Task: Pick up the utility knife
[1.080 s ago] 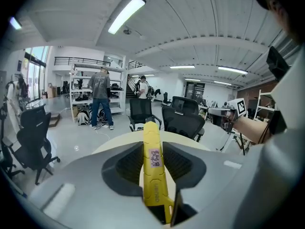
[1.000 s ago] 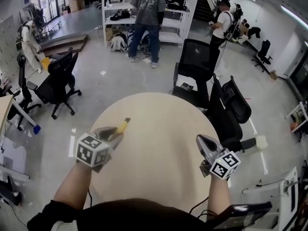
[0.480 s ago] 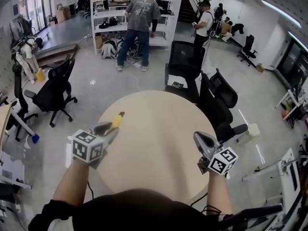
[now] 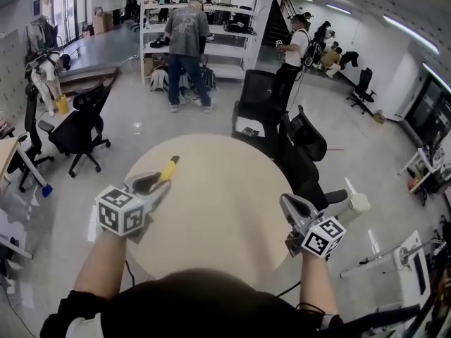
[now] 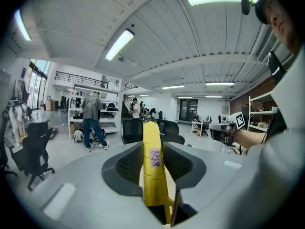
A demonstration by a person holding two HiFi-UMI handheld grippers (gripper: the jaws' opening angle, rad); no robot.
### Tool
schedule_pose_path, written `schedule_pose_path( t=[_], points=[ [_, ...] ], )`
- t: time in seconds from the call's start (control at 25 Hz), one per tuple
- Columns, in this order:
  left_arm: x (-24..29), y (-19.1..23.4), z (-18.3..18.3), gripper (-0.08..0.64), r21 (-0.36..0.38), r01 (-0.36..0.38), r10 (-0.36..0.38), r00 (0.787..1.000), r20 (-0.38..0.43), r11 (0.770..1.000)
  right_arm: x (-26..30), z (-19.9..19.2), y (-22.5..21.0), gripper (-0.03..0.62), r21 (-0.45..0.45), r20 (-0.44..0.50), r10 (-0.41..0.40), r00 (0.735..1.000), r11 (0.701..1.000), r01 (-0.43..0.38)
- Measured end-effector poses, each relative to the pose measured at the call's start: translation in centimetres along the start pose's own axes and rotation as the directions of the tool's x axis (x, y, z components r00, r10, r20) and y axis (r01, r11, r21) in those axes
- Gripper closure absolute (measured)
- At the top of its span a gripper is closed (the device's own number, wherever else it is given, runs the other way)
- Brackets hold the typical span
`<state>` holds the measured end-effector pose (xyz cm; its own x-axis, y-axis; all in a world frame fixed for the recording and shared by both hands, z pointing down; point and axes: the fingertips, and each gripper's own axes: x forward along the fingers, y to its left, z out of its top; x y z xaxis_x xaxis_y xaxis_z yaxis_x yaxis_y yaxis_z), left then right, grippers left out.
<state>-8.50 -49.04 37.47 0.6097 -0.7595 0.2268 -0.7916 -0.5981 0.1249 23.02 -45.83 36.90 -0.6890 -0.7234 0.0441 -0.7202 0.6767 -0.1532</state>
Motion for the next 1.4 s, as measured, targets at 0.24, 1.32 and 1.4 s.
schedule_pose_path(
  t=[0.24,1.32,1.4],
  points=[
    [-1.6,-5.9,1.3,0.434,-0.048,0.004,0.003,0.990,0.143,0.999,-3.9,0.7,-0.6,0.577,-0.002,-0.010,0.037,0.999,0.999,-0.037],
    [-6.7,-4.6,2.2,0.434,-0.077,0.011,0.007,0.974,0.228,0.997,-1.0,1.0,1.8,0.578,-0.020,0.021,0.066,0.998,0.998,-0.065],
    [-6.5,-4.6,2.2,0.434,-0.065,0.026,-0.010,0.972,0.234,0.998,-1.3,0.8,1.8,0.578,-0.019,0.021,0.053,0.998,0.998,-0.053]
  ],
)
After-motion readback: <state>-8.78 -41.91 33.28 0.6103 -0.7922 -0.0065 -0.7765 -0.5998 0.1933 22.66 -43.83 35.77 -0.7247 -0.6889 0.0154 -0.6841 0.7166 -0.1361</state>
